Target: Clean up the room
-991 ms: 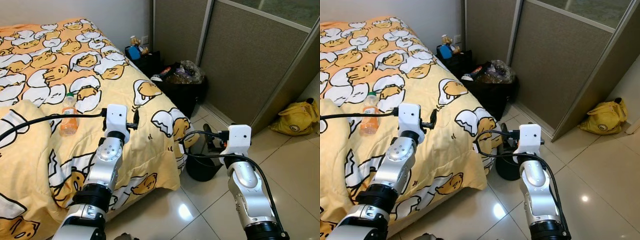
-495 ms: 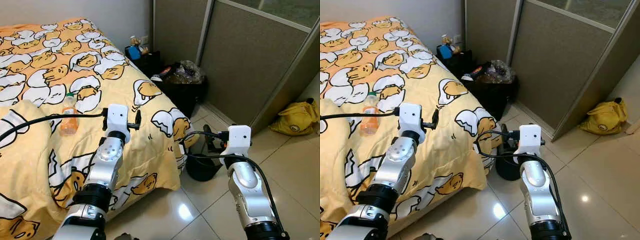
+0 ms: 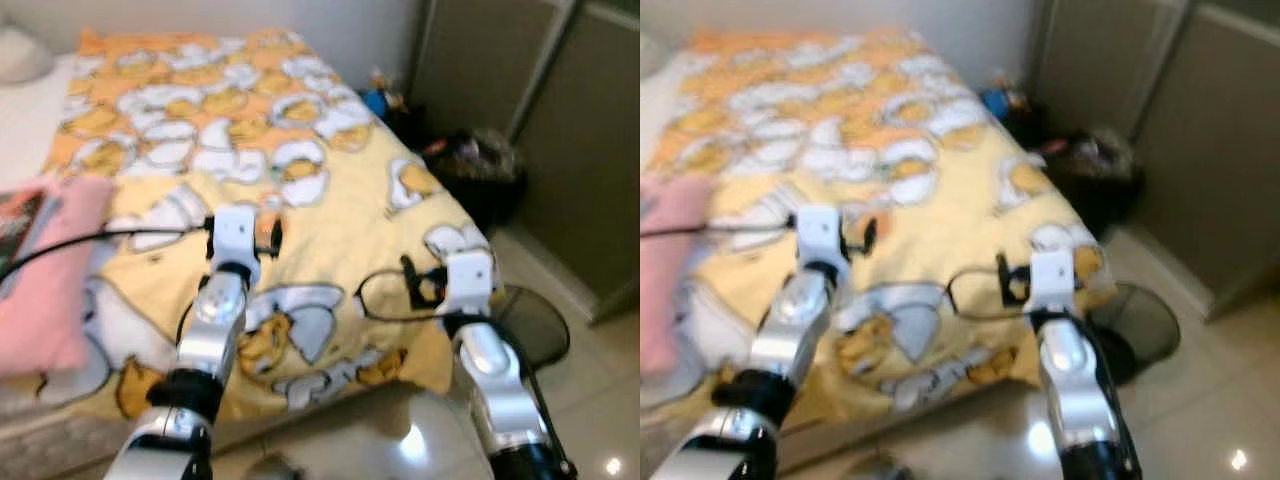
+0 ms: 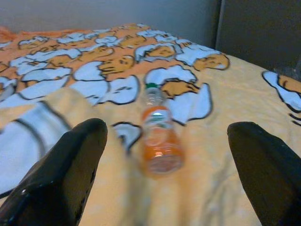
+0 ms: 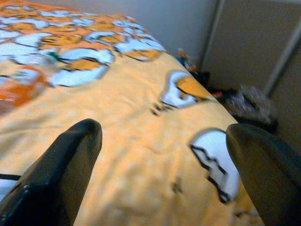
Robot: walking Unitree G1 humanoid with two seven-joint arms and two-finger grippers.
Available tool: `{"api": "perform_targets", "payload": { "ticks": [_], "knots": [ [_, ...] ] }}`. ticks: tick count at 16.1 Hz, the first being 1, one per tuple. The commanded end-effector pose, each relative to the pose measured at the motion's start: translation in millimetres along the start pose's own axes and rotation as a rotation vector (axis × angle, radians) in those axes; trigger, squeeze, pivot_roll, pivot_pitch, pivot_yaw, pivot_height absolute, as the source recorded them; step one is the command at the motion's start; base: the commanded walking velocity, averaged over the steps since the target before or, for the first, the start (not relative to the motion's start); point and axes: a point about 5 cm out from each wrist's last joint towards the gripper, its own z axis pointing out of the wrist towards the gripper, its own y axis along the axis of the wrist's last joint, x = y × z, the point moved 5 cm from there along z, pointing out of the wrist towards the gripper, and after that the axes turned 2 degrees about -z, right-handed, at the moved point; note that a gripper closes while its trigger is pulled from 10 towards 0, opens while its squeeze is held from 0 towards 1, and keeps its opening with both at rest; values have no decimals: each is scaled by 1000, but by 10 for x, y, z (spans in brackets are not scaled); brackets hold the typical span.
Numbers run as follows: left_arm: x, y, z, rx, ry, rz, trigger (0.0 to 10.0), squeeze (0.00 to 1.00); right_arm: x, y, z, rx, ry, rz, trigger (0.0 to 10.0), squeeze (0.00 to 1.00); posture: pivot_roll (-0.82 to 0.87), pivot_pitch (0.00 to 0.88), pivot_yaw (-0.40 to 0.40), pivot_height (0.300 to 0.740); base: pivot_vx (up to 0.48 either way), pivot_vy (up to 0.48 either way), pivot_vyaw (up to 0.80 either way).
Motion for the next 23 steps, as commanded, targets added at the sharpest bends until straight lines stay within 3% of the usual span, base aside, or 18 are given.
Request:
{"api": "perform_targets", "payload": {
  "ticks": [1, 7, 11, 20, 23],
  "knots": [
    [34, 22, 7, -7, 13, 12, 10000, 0, 45, 64, 21, -22, 15, -7, 10000, 0, -3, 0, 6, 740, 0, 0, 644],
    [-30, 32, 7, -10, -4, 102, 10000, 0, 56, 0, 0, 1, 24, 25, 10000, 0, -4, 0, 9, 740, 0, -160, 578],
    [-39, 17, 4, -5, 5, 89, 10000, 0, 34, -18, -5, 7, 18, 25, 10000, 0, -5, 0, 2, 740, 0, -476, 545],
    [-43, 14, 5, -6, 10, 57, 10000, 0, -8, -4, -8, -1, -2, 22, 10000, 0, -6, 0, -2, 740, 0, 0, 0],
    [-38, 47, 3, -24, 4, 35, 10000, 0, -7, -5, -13, 0, 0, 18, 10000, 0, -12, 0, -1, 740, 420, 0, 0]
  ]
}}
